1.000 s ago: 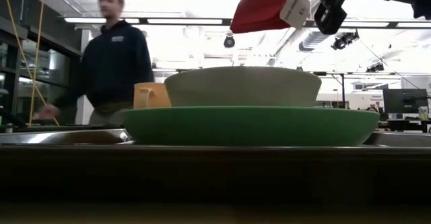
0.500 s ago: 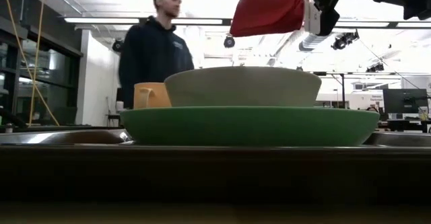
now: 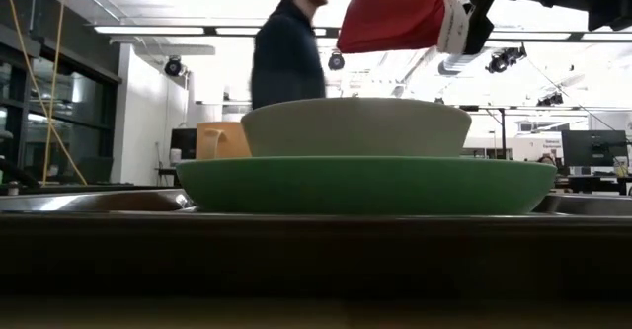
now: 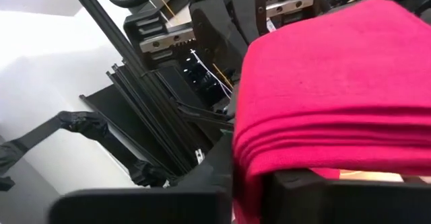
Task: Set up tray
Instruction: Put the red table napkin on the black tray to the right of the green plate
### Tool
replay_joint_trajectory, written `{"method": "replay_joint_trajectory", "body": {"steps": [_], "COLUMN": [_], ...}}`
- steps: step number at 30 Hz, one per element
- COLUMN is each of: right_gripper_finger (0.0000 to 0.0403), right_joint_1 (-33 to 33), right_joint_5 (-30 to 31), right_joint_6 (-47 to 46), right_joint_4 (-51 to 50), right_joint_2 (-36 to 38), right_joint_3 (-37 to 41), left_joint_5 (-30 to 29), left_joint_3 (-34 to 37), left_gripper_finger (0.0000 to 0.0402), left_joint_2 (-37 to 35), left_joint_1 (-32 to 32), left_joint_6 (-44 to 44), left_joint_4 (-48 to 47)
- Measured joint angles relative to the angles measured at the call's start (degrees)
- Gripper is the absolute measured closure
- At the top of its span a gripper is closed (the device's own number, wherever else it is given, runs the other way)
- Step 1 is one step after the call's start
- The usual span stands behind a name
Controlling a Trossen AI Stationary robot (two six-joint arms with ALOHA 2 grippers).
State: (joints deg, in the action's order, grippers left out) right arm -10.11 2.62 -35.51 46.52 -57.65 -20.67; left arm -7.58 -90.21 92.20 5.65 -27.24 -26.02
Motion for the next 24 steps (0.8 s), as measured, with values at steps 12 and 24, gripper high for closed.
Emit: {"method": "replay_joint_trajectory", "body": {"steps": [12,24], "right_gripper_finger": [0.0401,0.0402], "right_joint_1": [1.53,1.53], "right_joint_5": [-3.24,-4.57], "right_joint_6": [-2.10,-6.92], "right_joint_4": [-0.42,-2.01], "right_joint_2": [0.02,2.03], "right_joint_3": [0.02,0.04], "left_joint_5": [1.88,4.29], "left_joint_3": [0.00,-0.07], "left_gripper_finger": [0.0353,0.0307], "left_joint_2": [0.00,-0.04], "left_joint_1": [0.00,0.00], "left_joint_6": [0.67,3.45], "left_joint_4": [-3.35,-14.72]}}
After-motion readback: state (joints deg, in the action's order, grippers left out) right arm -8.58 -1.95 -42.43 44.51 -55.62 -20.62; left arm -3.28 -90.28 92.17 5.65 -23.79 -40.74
